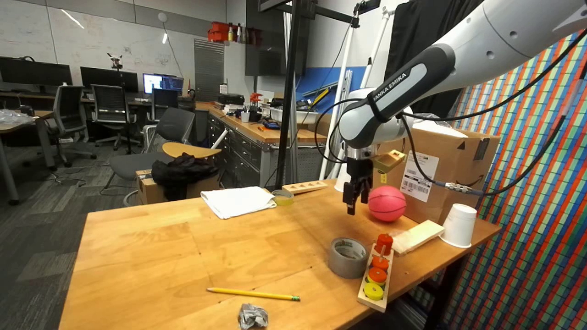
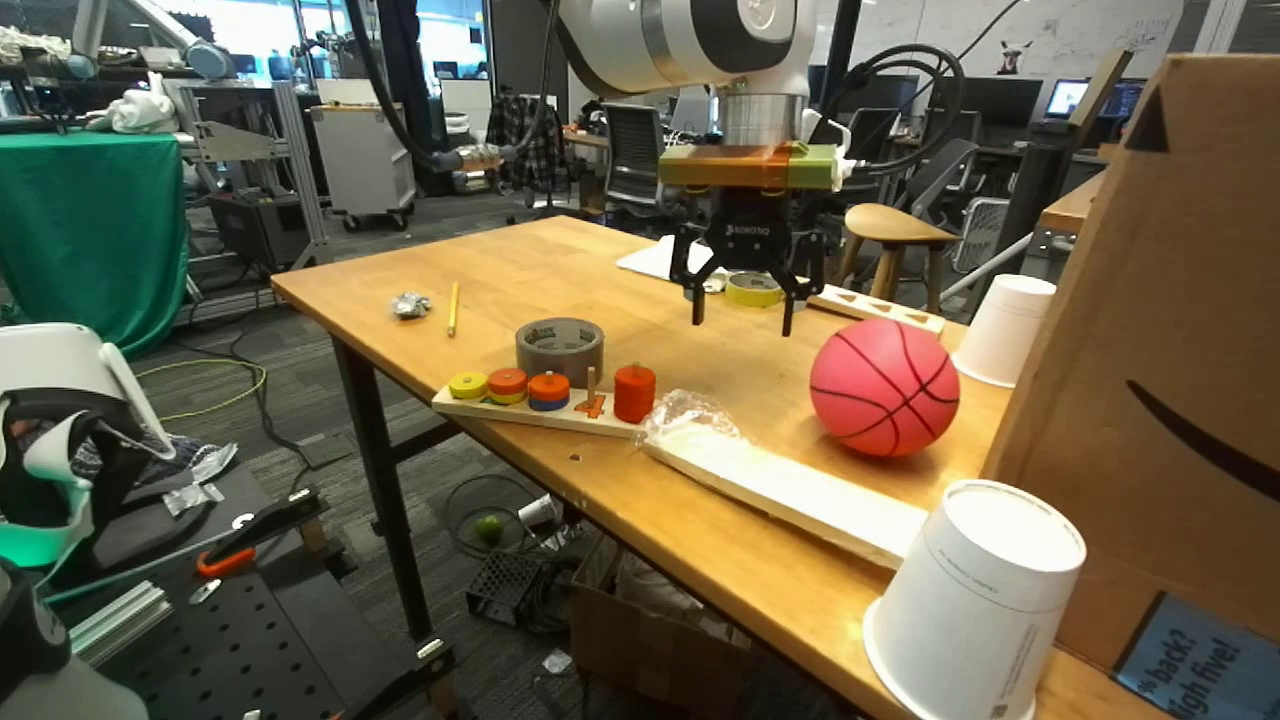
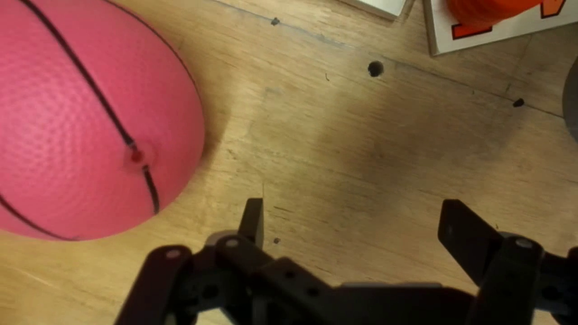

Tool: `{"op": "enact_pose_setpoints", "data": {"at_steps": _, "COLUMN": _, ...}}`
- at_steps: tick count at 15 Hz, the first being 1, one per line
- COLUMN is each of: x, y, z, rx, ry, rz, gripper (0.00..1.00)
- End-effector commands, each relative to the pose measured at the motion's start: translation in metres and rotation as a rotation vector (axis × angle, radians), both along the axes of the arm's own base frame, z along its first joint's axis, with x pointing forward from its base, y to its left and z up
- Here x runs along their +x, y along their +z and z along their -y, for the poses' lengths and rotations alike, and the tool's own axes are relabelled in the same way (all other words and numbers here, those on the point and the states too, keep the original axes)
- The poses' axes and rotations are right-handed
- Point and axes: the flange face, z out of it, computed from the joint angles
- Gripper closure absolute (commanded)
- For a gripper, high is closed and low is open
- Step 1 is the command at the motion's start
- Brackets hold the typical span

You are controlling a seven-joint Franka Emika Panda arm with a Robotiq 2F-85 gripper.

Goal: Move the basketball to the right.

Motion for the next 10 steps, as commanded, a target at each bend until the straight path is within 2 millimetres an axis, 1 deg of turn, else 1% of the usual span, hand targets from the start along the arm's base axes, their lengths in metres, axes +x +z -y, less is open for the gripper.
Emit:
{"op": "enact_pose_setpoints", "data": {"at_steps": 1, "x": 0.001, "y": 0.015, "z": 0.017, "rx": -0.026, "ry": -0.024, "rz": -0.014, "gripper": 0.00}}
{"op": "enact_pose_setpoints", "data": {"at_steps": 5, "x": -0.006, "y": 0.018, "z": 0.033, "rx": -0.051, "ry": -0.051, "rz": -0.049, "gripper": 0.00}}
{"op": "enact_pose_setpoints", "data": {"at_steps": 10, "x": -0.011, "y": 0.022, "z": 0.043, "rx": -0.076, "ry": -0.060, "rz": -0.041, "gripper": 0.00}}
